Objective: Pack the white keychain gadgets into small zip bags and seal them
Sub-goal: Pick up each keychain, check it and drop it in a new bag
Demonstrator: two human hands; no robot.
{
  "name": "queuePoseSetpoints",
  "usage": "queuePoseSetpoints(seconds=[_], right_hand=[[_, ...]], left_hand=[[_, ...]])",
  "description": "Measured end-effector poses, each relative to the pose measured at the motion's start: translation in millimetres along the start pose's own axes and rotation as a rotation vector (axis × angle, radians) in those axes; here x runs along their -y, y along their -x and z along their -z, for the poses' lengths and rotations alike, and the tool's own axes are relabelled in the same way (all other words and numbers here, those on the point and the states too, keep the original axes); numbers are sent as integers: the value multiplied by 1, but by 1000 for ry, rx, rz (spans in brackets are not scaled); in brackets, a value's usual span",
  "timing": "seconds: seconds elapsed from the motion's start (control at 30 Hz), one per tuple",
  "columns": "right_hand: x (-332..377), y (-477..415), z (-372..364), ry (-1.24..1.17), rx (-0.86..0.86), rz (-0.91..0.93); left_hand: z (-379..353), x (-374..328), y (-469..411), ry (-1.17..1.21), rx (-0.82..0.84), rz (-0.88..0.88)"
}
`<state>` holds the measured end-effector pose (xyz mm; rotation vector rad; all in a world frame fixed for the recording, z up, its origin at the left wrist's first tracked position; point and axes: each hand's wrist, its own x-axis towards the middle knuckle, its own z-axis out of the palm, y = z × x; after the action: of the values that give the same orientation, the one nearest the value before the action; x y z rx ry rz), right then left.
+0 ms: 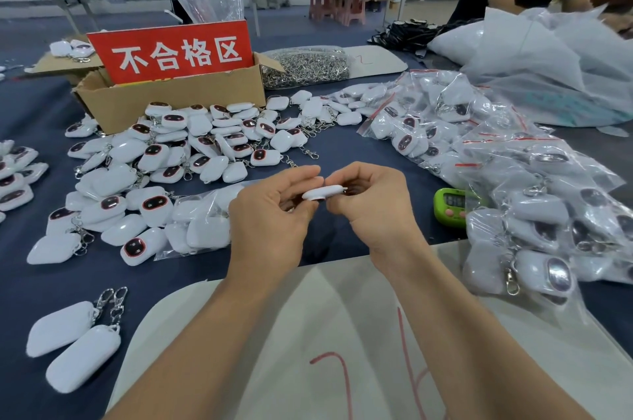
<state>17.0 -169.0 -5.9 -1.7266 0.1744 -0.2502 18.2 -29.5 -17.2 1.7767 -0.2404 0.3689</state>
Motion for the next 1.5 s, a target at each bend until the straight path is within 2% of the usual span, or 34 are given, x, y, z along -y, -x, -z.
queuePoseSetpoints(seconds=[0.2, 0.4, 0.53, 0.6, 0.67, 0.73, 0.83, 0.97, 1.1, 1.27, 1.5], right_hand=[[9, 11, -4, 259, -109, 396], [7, 12, -6, 318, -83, 465], [5, 8, -5, 308, -118, 327], [4, 5, -4, 271, -194, 208], [3, -1, -1, -3, -224, 0], [6, -4, 1, -374, -114, -180], [7, -3, 2, -553, 17, -235], [9, 1, 1, -509, 90, -237], [10, 0, 2, -463, 93, -277], [10, -1, 4, -478, 178, -314], [8, -2, 1, -370, 103, -289]], left_hand=[[3, 0, -1, -114, -11, 18], [4, 1, -2, -168, -37, 43], [5, 0, 1, -198, -93, 9], [7, 0, -1, -304, -165, -26], [13, 3, -8, -523, -162, 24], [18, 7, -12, -715, -78, 133], [17, 10, -13, -818, -12, 148], [14, 12, -15, -934, -16, 97], [15, 12, -14, -863, -49, 89], [14, 12, -13, -807, -137, 50], [10, 12, -10, -783, -250, -74]])
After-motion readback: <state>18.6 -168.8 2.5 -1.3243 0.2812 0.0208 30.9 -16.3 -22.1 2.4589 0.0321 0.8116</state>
